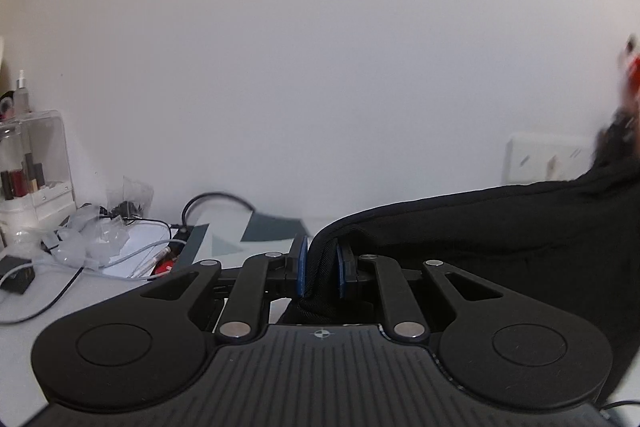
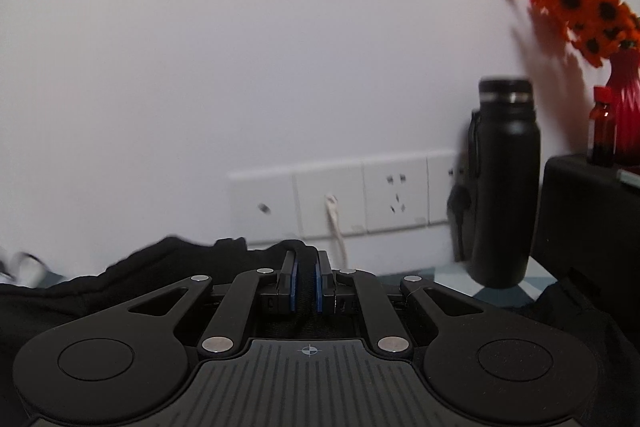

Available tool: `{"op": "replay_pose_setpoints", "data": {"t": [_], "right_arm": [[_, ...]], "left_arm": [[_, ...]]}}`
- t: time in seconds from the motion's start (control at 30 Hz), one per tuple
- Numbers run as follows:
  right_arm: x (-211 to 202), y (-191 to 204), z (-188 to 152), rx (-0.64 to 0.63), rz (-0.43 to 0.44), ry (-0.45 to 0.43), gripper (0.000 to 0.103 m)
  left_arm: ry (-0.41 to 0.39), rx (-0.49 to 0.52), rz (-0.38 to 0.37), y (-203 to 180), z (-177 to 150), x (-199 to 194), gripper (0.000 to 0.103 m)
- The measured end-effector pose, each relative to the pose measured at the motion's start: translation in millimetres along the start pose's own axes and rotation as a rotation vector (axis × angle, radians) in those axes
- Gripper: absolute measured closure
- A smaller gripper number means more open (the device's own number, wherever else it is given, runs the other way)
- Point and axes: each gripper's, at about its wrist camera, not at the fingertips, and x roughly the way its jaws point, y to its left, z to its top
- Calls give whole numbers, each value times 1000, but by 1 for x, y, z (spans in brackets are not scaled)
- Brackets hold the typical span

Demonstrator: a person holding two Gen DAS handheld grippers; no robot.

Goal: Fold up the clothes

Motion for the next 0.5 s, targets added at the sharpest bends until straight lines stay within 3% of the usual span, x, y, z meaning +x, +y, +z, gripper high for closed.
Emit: {"op": "replay_pose_setpoints", "data": {"t": [0.2, 0.5], "right_arm": [[70, 7, -35, -52, -137, 83, 95], [91, -8, -50, 8, -152, 193, 91]], "left_arm": [[74, -86, 0, 4, -16, 52, 88], [166, -245, -15, 12, -42, 111, 85]]}}
